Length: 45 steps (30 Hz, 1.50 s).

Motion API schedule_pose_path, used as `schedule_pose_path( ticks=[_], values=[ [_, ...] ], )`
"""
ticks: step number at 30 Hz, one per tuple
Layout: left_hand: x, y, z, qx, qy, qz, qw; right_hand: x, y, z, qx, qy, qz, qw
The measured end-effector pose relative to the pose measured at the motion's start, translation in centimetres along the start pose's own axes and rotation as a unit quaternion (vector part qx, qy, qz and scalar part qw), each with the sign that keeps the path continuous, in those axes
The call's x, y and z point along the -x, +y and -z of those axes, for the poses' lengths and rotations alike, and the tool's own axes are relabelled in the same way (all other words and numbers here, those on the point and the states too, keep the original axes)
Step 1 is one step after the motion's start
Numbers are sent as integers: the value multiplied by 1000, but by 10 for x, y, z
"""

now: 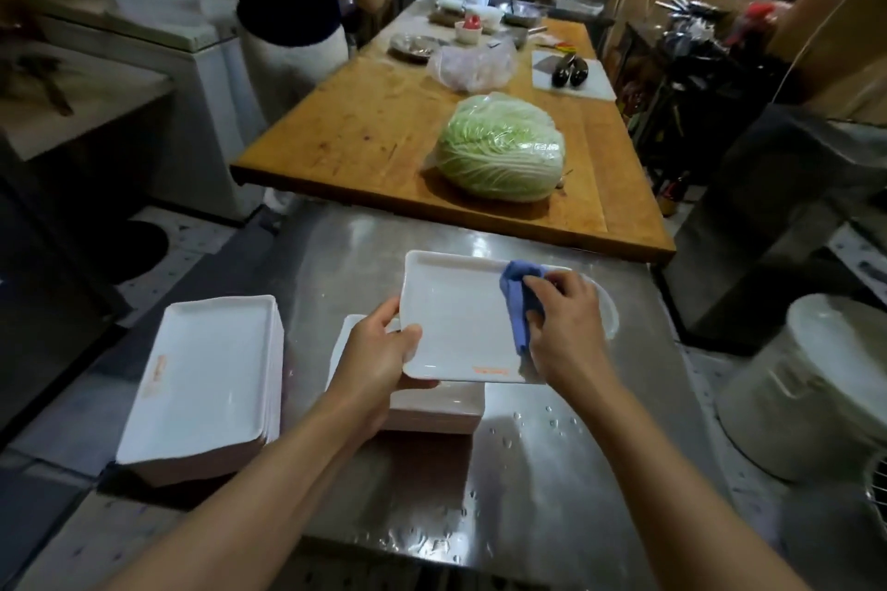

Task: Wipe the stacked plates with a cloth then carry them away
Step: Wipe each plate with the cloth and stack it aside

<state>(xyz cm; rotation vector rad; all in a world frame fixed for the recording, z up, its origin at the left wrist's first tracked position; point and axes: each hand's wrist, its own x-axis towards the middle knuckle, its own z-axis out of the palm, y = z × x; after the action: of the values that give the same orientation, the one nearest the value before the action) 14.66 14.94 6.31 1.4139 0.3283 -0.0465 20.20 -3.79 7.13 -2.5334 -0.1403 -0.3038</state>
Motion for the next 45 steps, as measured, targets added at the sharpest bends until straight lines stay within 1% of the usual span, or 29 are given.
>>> schedule_pose_path(
  ticks=[2,7,11,15,17,18,20,23,25,32,38,40,43,45],
  values=[
    [5,2,7,16,-4,4,1000,-3,-13,-6,31,11,35,999],
    [8,13,21,17,-16,-19,1000,0,-62,-24,-61,-15,93,994],
    [9,17,30,7,-28,-44,999,14,-91,-33,-98,-76,139,983],
    [6,20,39,8,-14,-58,998,33,-98,-31,-154,-162,153,962],
    [4,23,40,13,-2,-59,998,39,-97,-31,-154,-180,149,960],
    [2,25,40,17,5,-60,998,41,-96,-31,-152,-183,149,960],
    [-2,29,39,19,21,-63,998,45,-97,-31,-129,-172,176,961],
    [-6,30,36,20,34,-52,998,48,-94,-31,-79,-106,250,959],
    [-8,29,34,22,42,-41,998,46,-85,-27,-48,-82,271,958],
    [-18,38,45,19,75,-33,996,42,-21,2,58,-47,237,969],
    [-19,39,45,10,62,-21,998,49,-9,17,160,-15,232,959],
    [-17,41,44,0,58,-29,998,54,-12,16,136,-44,224,964],
    [-14,41,42,-26,55,-42,997,54,-26,16,61,-119,213,968],
    [-11,39,37,-41,43,-47,997,47,-37,13,60,-137,221,964]
  ],
)
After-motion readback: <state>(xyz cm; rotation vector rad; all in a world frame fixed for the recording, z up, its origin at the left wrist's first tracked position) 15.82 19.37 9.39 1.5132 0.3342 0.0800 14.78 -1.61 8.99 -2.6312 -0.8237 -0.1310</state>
